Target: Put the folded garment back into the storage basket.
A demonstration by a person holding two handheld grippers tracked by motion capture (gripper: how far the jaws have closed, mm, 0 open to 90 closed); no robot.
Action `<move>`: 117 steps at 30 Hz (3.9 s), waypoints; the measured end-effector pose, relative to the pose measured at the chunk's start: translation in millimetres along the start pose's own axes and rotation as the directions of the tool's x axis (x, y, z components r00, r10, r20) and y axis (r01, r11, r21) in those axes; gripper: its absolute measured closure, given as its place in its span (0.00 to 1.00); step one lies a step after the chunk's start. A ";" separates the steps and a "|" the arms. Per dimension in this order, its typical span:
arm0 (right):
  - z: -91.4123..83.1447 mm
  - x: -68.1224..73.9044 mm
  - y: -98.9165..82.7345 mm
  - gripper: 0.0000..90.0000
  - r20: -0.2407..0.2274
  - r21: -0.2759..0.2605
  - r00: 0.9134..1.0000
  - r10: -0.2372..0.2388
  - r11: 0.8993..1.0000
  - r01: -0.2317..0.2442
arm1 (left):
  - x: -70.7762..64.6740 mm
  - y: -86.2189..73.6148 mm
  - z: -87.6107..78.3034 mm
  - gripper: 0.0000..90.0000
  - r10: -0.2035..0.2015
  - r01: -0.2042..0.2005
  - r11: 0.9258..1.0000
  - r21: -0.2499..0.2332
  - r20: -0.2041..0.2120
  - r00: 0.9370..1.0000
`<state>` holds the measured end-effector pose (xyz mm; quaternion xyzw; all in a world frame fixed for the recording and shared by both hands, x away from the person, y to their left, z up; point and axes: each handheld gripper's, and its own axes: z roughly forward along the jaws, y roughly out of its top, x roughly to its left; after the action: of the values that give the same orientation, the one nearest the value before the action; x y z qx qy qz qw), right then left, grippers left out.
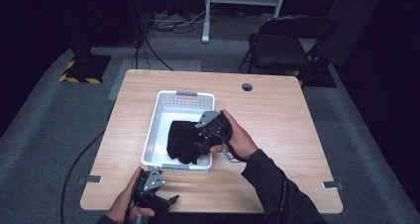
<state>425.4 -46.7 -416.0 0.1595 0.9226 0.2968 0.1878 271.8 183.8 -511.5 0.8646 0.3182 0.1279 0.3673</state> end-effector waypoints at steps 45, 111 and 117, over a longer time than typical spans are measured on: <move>-66.3 -1.1 -40.1 0.05 0.074 -0.035 0.997 -0.004 0.999 0.007 | 0.0 0.1 0.1 0.00 -0.001 0.001 1.000 0.000 0.000 1.000; -108.5 -4.7 -140.3 0.05 0.173 0.029 0.983 0.068 0.997 -0.074 | -0.1 0.1 0.1 0.00 -0.001 0.001 1.000 0.000 0.001 1.000; -103.8 -6.3 -157.8 0.05 0.185 0.059 0.979 0.091 0.993 -0.103 | -0.1 0.1 0.1 0.00 -0.001 0.001 1.000 0.000 0.000 1.000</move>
<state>356.4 -221.9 -432.0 0.2370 0.9024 0.2580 0.2509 271.8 183.6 -511.5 0.8644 0.3188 0.1275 0.3673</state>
